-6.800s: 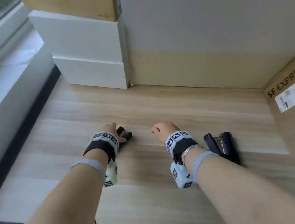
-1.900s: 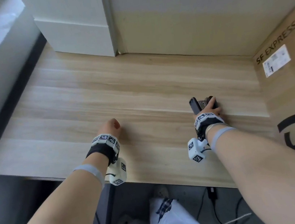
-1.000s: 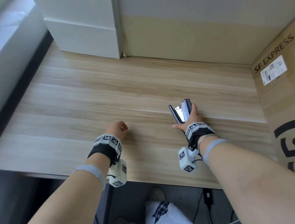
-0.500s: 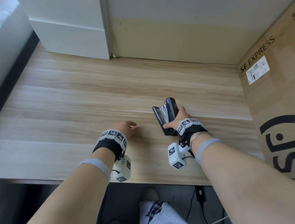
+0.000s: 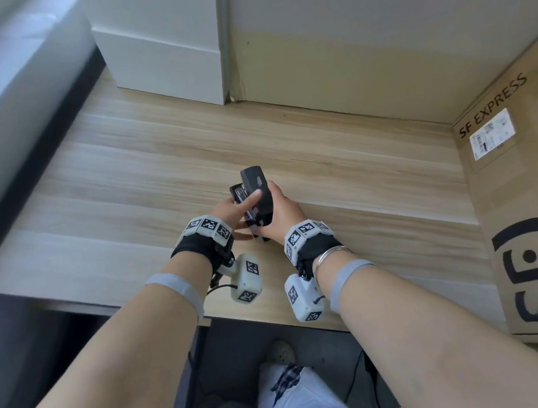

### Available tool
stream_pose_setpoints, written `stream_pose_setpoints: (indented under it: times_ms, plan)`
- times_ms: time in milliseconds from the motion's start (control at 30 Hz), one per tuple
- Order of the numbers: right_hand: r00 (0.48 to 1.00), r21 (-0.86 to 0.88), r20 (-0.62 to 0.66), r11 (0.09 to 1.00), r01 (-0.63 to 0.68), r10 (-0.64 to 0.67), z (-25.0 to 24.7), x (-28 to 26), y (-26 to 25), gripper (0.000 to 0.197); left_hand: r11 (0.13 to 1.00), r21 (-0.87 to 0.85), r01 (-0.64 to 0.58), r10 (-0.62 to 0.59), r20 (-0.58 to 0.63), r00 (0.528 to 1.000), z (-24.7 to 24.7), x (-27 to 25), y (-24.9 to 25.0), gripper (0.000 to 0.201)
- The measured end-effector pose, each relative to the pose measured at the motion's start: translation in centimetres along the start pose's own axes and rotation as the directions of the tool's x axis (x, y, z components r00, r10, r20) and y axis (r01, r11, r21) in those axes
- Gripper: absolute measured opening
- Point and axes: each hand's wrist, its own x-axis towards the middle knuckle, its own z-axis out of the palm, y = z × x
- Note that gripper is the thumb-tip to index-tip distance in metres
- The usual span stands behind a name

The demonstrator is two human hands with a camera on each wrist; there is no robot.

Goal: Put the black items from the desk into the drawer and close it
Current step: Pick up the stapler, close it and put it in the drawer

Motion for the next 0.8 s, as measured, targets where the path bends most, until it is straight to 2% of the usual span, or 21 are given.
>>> stream_pose_setpoints:
  times_ms: [167, 300, 366, 466, 533, 600, 733, 800]
  plan:
    - [0.972, 0.046, 0.182, 0.989, 0.139, -0.145, 1.2, -0.8, -2.1, 0.088, 0.999, 0.016, -0.039, 0.04, -0.069, 0.997, -3.6, -1.9, -0.5, 0.038]
    - [0.951, -0.032, 0.241, 0.978, 0.206, -0.192, 2.4, -1.1, -4.1, 0.08, 0.999, 0.023, -0.031, 0.033, -0.1, 0.994, -6.2, -3.6, -1.4, 0.051]
    - [0.942, -0.001, 0.26, 0.976, 0.219, -0.211, 3.6, -1.3, -5.0, 0.079, 1.0, 0.001, -0.026, 0.026, -0.127, 0.992, -7.6, -4.4, -2.1, 0.054]
    - [0.938, 0.044, 0.266, 0.975, 0.219, -0.223, 5.8, -1.4, -6.2, 0.072, 1.0, 0.006, -0.027, 0.028, -0.166, 0.986, -10.1, -5.5, -3.6, 0.047]
    - [0.93, 0.063, 0.284, 0.972, 0.224, -0.233, 7.3, -1.6, -7.2, 0.067, 1.0, 0.001, -0.014, 0.014, -0.193, 0.981, -11.7, -6.5, -4.6, 0.056]
    - [0.92, 0.086, 0.318, 0.973, 0.213, -0.23, 8.6, -2.1, -8.3, 0.064, 0.999, 0.009, -0.033, 0.034, -0.238, 0.971, -13.2, -7.5, -5.7, 0.056]
    - [0.875, 0.337, 0.426, 0.938, 0.086, -0.233, 11.8, -3.4, -10.3, 0.059, 0.987, 0.105, -0.119, 0.146, -0.303, 0.942, -15.8, -9.1, -8.2, 0.044]
    - [0.89, 0.371, 0.397, 0.926, 0.067, -0.223, 13.3, -3.6, -11.1, 0.053, 0.983, 0.145, -0.112, 0.157, -0.344, 0.926, -16.9, -10.5, -9.3, 0.041]
